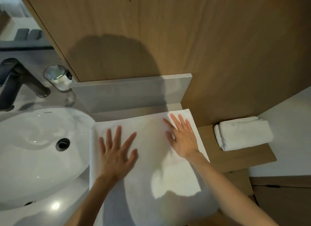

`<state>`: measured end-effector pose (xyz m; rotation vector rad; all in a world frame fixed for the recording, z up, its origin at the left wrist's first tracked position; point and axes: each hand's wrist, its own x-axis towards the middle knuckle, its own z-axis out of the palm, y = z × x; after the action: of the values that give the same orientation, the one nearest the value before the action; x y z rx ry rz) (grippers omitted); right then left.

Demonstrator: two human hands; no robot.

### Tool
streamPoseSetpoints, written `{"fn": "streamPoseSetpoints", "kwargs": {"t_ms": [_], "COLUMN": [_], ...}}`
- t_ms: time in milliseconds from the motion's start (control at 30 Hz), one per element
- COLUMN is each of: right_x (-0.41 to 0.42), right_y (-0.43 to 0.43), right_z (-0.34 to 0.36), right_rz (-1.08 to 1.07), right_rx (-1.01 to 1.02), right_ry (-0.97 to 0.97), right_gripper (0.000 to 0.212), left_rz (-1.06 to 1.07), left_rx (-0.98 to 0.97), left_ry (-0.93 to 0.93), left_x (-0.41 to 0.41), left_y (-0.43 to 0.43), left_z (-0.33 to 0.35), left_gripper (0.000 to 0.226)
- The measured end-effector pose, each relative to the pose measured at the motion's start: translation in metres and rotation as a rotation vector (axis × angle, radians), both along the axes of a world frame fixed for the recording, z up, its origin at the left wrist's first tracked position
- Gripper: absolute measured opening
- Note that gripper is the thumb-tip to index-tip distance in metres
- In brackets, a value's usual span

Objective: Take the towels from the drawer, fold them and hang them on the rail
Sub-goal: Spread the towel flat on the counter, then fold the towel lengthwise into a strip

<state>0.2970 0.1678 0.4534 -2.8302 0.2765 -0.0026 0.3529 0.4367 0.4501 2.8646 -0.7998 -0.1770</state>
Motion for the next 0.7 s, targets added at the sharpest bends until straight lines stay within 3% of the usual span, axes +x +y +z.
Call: {"fn": "streamPoseSetpoints", "kwargs": {"t_ms": [133, 233, 333, 400, 633, 700], "right_x": [-0.003, -0.021, -0.052, -0.075, -0.151, -0.167], "right_y": [-0.004, -0.009, -0.017, -0.018, -0.012, -0.009], "right_z": [0.002, 0.005, 0.01, 0.014, 0.027, 0.031], "right_rz": [0.027, 0.019, -0.019, -0.115, -0.599, -0.622], "right_rx": [0.001, 0.152, 0.179, 0.228, 0.692, 0.801], "right_ry": [0.0, 0.0, 0.038, 0.057, 0.157, 0.183], "right_gripper": [0.056, 0.055, 0.05, 0.049, 0.065, 0.053], "left_rz": [0.008, 0.01, 0.019, 0.025, 0.052, 0.075], "left_rx": [-0.01, -0.013, -0.015, -0.009, -0.027, -0.019], "left_ry": [0.011, 0.011, 0.015, 0.021, 0.054, 0.063], "left_x": [0.001, 0.0, 0.0, 0.001, -0.012, -0.02], "left_y": [-0.001, -0.001, -0.002, -0.002, 0.0, 0.003], "left_z": [0.0, 0.0, 0.0, 0.0, 0.004, 0.007], "left_gripper": [0.061, 0.061, 0.062, 0.062, 0.069, 0.071]}}
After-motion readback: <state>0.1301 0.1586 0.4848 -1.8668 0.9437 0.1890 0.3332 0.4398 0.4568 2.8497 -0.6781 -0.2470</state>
